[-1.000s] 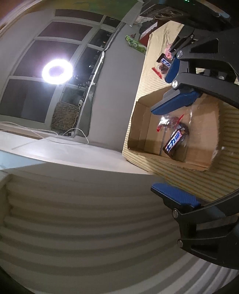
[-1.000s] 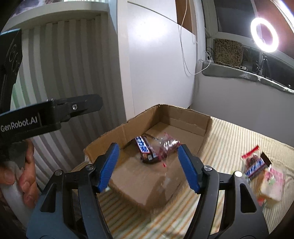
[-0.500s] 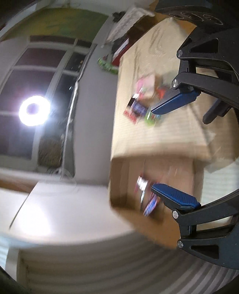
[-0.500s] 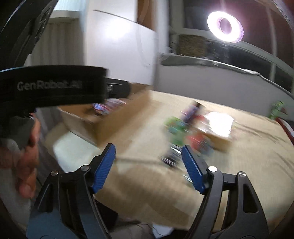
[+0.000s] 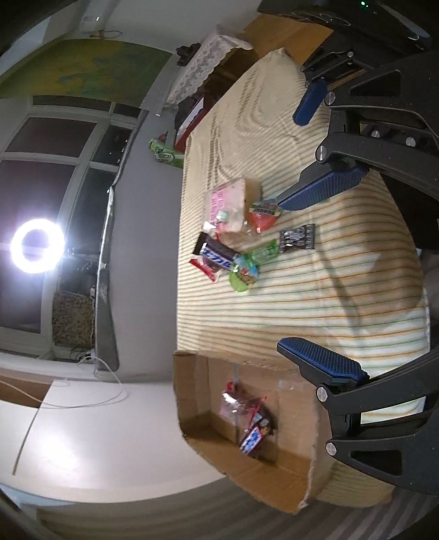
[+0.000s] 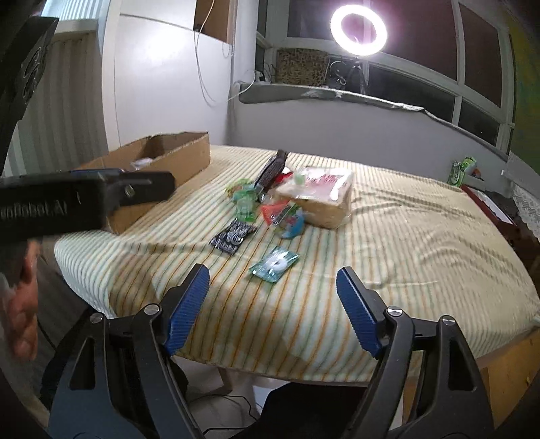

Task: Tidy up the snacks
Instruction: 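Move both tools back from the box toward the snack pile, then grasp the black printed packet with the left tool while the right tool grasps the green mint pack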

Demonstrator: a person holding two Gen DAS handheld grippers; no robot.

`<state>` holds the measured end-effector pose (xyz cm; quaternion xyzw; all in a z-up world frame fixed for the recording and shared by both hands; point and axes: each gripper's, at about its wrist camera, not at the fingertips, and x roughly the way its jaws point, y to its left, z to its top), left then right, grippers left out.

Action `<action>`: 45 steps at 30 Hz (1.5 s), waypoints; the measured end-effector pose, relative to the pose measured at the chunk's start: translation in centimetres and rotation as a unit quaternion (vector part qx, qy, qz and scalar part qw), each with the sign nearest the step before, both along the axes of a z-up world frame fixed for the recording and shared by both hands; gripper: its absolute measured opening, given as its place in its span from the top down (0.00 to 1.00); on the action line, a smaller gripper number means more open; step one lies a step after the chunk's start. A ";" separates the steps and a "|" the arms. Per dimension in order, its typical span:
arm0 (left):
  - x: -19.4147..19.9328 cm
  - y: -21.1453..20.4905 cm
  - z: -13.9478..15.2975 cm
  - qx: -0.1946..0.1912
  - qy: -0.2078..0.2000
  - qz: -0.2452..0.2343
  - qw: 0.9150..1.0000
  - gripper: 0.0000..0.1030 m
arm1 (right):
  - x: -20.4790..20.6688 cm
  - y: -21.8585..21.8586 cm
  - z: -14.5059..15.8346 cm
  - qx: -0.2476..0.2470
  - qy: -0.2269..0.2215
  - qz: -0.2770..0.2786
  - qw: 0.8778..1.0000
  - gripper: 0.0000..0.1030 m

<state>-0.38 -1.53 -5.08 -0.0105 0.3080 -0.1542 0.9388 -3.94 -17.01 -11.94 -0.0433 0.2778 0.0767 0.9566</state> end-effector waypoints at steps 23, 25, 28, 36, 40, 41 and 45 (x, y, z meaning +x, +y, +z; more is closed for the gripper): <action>6.4 -5.6 -7.2 0.062 0.054 -0.036 0.996 0.25 | 5.9 -0.6 -3.5 0.015 0.007 0.019 1.000 0.22; 6.4 -5.4 -7.3 0.058 0.052 -0.038 0.996 0.25 | 6.0 -0.5 -3.5 0.012 0.005 0.020 1.000 0.22; 6.3 -5.3 -7.2 0.058 0.050 -0.044 0.996 0.28 | 5.9 -0.2 -3.5 0.007 0.005 0.026 1.000 0.28; 6.3 -4.9 -6.8 0.061 0.051 -0.059 0.995 0.56 | 5.5 0.2 -3.3 0.005 0.007 0.035 0.999 0.48; 6.7 -4.3 -6.7 0.056 0.054 -0.058 0.995 0.69 | 5.2 0.2 -3.2 0.004 0.007 0.041 0.999 0.62; 6.8 -4.1 -6.7 0.053 0.055 -0.055 0.996 0.75 | 5.2 0.2 -3.2 0.005 0.007 0.041 0.999 0.65; 6.9 -3.3 -6.7 0.039 0.055 -0.051 0.996 0.77 | 5.3 -0.4 -3.2 0.015 0.006 0.039 0.999 0.75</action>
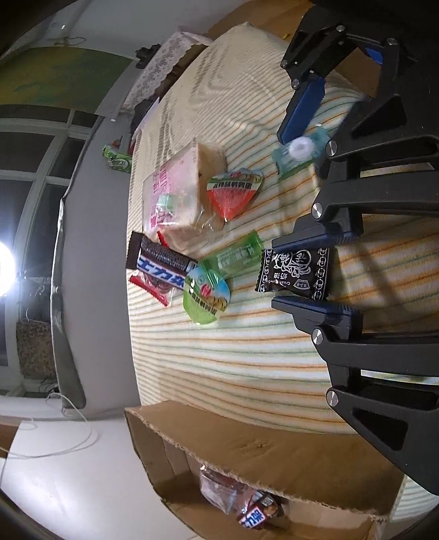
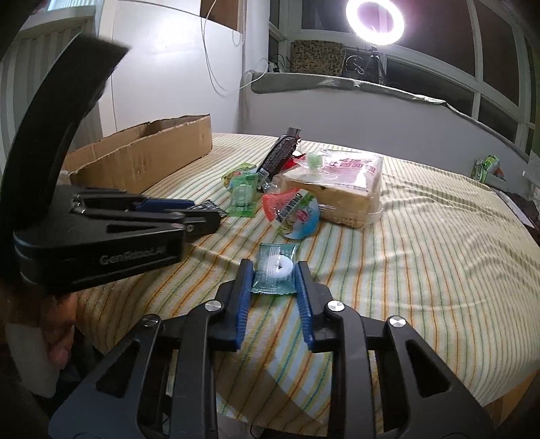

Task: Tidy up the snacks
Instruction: 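Grasp the black printed packet with the left tool while the right tool grasps the green mint pack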

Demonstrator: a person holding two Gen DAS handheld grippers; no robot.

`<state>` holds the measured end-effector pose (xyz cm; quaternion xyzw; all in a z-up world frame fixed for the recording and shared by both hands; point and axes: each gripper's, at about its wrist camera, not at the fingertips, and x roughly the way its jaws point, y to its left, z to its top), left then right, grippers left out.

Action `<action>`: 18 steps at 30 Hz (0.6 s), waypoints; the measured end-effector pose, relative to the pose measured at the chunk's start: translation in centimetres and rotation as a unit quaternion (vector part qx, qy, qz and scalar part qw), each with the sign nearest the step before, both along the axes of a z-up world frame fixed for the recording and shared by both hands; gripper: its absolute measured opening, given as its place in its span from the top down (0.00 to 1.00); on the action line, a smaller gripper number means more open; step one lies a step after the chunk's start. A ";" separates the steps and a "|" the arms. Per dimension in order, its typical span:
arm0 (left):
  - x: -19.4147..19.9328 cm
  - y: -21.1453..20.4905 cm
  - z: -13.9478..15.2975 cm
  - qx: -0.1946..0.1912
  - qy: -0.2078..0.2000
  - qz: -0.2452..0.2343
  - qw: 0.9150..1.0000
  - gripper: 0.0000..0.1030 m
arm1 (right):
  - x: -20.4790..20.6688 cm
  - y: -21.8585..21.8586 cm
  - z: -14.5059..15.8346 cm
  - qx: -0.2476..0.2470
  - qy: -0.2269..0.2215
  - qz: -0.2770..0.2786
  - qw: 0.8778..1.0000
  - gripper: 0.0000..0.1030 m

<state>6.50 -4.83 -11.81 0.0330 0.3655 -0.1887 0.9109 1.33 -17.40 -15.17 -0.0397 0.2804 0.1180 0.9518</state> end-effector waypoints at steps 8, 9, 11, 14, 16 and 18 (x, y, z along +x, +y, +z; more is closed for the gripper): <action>-1.3 0.1 -0.9 -0.005 -0.052 0.010 0.999 0.77 | 0.2 -0.2 -0.3 0.005 -0.007 0.005 1.000 0.75; -1.3 0.1 -1.0 -0.006 -0.057 0.011 0.998 0.77 | 0.3 -0.2 -0.2 0.005 -0.007 0.006 1.000 0.75; -1.4 0.1 -1.1 -0.004 -0.063 0.012 0.998 0.77 | 0.3 -0.3 -0.2 0.006 -0.007 0.006 1.000 0.75; -1.3 0.1 -1.0 -0.004 -0.065 0.012 0.998 0.77 | 0.3 -0.2 -0.2 0.006 -0.006 0.005 1.000 0.75; -1.3 0.2 -1.1 -0.007 -0.065 0.012 0.998 0.77 | 0.2 -0.2 -0.1 0.007 -0.006 0.003 1.000 0.75; -1.5 0.3 -1.1 -0.011 -0.065 0.015 0.998 0.77 | 0.0 -0.2 0.0 0.007 -0.007 0.001 1.000 0.75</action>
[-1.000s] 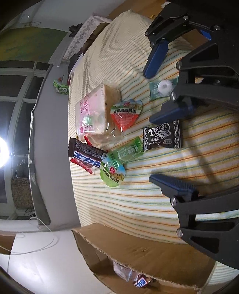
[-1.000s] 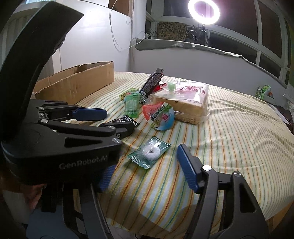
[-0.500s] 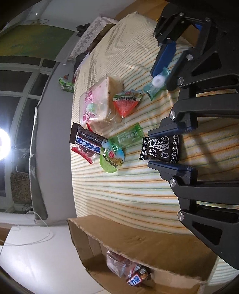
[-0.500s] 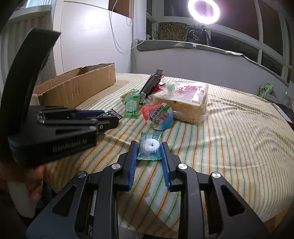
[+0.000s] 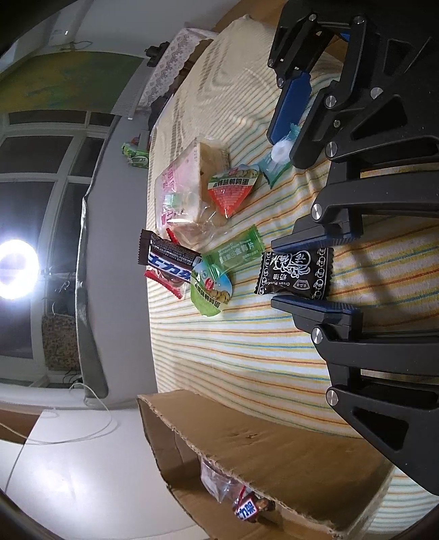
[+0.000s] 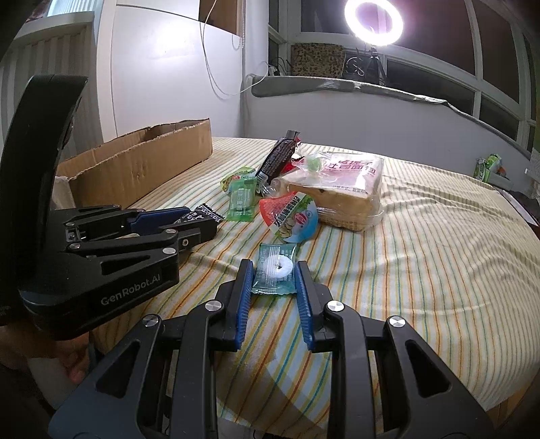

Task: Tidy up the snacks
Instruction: 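Grasp the black printed packet with the left tool while the right tool grasps the green mint pack, then carry both packets over the cardboard box and open both tools to release them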

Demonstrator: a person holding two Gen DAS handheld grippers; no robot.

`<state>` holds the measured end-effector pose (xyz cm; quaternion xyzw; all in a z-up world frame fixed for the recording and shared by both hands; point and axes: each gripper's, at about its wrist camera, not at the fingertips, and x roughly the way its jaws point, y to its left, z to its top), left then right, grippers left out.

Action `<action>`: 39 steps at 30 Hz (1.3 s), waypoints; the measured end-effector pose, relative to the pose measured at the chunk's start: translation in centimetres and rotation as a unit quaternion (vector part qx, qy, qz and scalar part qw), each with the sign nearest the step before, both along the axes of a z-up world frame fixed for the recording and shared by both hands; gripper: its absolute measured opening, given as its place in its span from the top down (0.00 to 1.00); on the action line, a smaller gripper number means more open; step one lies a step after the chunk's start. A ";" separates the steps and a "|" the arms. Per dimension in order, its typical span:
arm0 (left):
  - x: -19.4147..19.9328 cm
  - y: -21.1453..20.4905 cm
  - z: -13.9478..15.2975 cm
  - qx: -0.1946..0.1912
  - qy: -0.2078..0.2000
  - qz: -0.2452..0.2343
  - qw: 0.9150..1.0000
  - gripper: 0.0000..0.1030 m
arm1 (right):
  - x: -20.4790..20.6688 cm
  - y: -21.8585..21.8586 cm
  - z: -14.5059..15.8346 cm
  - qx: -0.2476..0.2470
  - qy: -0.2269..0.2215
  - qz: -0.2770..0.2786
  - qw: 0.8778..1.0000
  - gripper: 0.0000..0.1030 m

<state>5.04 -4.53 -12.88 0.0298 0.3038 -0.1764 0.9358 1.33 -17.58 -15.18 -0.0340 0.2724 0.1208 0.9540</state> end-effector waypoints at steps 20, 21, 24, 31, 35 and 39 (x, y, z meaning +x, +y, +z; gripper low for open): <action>-4.6 0.5 3.9 -0.037 -0.073 0.021 0.996 0.77 | -3.2 -1.6 4.3 0.016 -0.065 -0.037 0.997 0.75; -4.8 0.4 4.5 -0.040 -0.082 0.021 0.996 0.77 | -3.6 -1.8 5.5 0.014 -0.078 -0.040 0.996 0.75; -5.1 0.7 7.7 -0.053 -0.115 0.021 0.992 0.77 | -5.0 -2.1 9.5 0.013 -0.123 -0.046 0.991 0.75; -6.3 2.1 13.0 -0.081 -0.161 0.029 0.983 0.77 | -7.1 -1.6 13.7 0.011 -0.169 -0.049 0.984 0.75; -6.5 2.8 13.3 -0.083 -0.160 0.037 0.983 0.77 | -6.9 -0.8 13.7 0.010 -0.164 -0.043 0.985 0.75; -6.4 3.7 13.0 -0.082 -0.157 0.047 0.983 0.77 | -6.2 0.3 13.6 0.005 -0.156 -0.036 0.987 0.75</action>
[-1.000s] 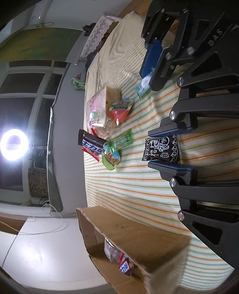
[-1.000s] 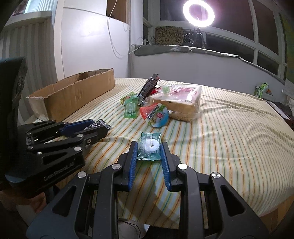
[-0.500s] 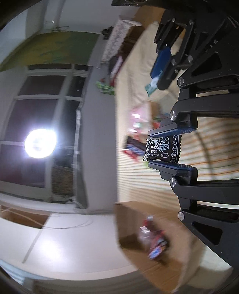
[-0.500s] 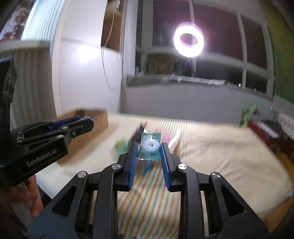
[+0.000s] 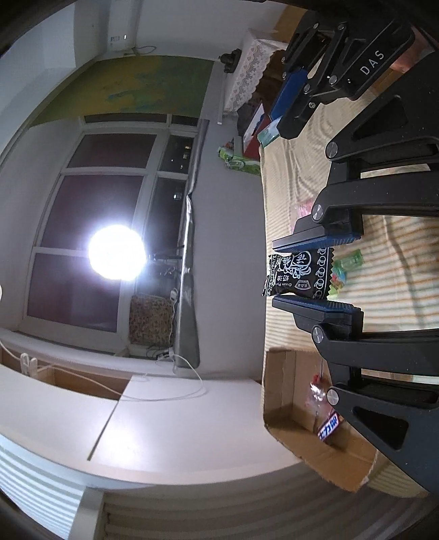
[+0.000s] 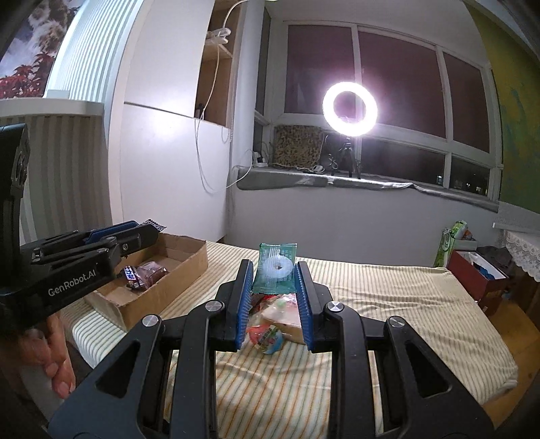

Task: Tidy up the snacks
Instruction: 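Carry both packets over the cardboard box and open both tools to release them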

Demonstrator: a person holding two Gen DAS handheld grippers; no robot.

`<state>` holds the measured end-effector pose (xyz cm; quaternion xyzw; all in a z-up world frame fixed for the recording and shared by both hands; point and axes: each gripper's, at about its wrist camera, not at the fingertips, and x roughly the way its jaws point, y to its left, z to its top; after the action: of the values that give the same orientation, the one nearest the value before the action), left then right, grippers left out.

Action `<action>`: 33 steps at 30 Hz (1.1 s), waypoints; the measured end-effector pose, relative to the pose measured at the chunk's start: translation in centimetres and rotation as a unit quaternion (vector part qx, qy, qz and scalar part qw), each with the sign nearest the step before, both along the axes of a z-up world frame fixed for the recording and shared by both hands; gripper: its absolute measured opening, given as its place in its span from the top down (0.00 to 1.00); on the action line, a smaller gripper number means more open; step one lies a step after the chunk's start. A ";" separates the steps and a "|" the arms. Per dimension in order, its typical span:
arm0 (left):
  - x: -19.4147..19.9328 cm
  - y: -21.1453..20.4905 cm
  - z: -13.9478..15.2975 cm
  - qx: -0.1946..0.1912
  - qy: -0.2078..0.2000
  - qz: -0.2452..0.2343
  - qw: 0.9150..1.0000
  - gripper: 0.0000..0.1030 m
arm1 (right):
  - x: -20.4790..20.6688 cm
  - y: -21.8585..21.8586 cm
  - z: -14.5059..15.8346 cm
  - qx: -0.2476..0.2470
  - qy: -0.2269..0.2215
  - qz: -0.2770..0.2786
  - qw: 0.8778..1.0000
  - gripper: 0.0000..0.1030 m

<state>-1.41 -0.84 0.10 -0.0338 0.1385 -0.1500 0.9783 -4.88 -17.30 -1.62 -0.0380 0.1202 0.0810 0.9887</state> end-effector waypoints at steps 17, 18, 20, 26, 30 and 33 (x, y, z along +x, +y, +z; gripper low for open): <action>0.8 8.6 -2.7 -0.032 0.016 0.063 0.997 0.77 | 4.9 11.6 -1.4 -0.059 0.050 0.090 0.993 0.75; 0.8 9.4 -2.8 -0.035 0.017 0.071 0.997 0.77 | 5.1 12.4 -1.4 -0.062 0.051 0.099 0.992 0.75; 0.8 10.9 -2.9 -0.039 0.019 0.087 0.995 0.77 | 5.6 14.3 -1.4 -0.067 0.050 0.119 0.989 0.75; 0.8 14.7 -2.9 -0.049 0.022 0.133 0.990 0.77 | 6.4 17.8 -1.0 -0.070 0.041 0.162 0.983 0.75; 0.8 15.9 -2.3 -0.051 0.016 0.151 0.987 0.77 | 6.9 18.4 -0.6 -0.066 0.034 0.174 0.982 0.75; 0.8 16.0 -1.9 -0.050 0.010 0.156 0.986 0.77 | 7.6 18.7 -0.6 -0.061 0.033 0.177 0.982 0.75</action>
<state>-0.61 15.14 -1.79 -0.1054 0.1337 -0.0020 0.9854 2.71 1.39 -2.24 -0.1161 0.1493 0.2486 0.9500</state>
